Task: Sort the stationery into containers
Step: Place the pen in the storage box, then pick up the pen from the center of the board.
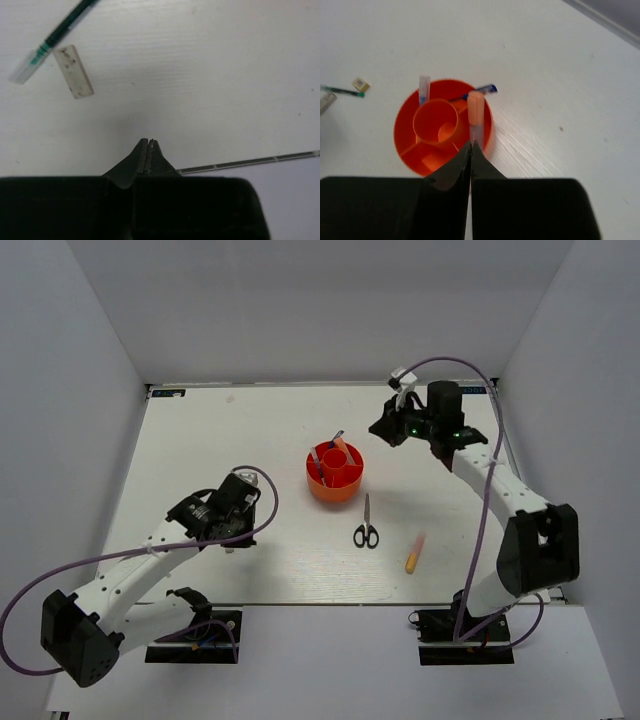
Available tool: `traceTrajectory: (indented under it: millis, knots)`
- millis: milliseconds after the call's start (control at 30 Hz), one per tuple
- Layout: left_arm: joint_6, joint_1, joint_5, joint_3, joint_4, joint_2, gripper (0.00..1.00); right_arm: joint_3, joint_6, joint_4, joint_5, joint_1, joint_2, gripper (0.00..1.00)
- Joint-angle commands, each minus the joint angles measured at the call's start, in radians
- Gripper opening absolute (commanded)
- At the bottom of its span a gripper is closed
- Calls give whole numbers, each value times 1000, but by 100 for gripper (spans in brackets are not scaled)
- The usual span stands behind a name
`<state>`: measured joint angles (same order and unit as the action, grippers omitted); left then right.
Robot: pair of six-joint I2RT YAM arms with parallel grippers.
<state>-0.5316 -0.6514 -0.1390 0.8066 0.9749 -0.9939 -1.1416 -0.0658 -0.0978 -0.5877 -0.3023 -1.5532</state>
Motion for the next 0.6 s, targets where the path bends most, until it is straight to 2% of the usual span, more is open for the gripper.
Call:
traceTrajectory:
  millis: [0,33,67,100,133,167,200,267,367,400,433,467,567]
  knots:
    - [28,60,-56,68,36,-56,1,-174,-222,667,175,19,59,0]
    - [33,76,-41,74,36,-66,1,-194,-220,743,213,22,53,0]
    - [36,90,-31,78,36,-84,7,-208,-204,817,241,26,47,0]
    - [41,129,-22,78,31,-101,19,-225,-200,1015,241,46,30,0]
    - [44,140,-7,74,28,-103,30,-216,-195,1065,238,66,31,23]
    - [54,153,1,66,18,-106,39,-193,-184,1096,230,77,39,54]
    - [56,168,31,40,-16,-103,44,-97,-172,1137,201,101,85,90]
    - [61,200,64,22,-60,-89,49,-37,-149,1146,180,112,145,91]
    - [68,231,107,-32,-87,-66,49,71,-109,1170,173,123,197,91]
    - [70,234,111,-40,-84,-57,49,85,-97,1170,183,127,205,86]
    - [76,239,114,-43,-85,-46,49,103,-48,1178,221,127,202,76]
    - [79,240,116,-50,-87,-42,49,103,-26,1181,242,127,196,72]
    - [82,248,128,-73,-97,-12,49,102,29,1204,287,132,151,69]
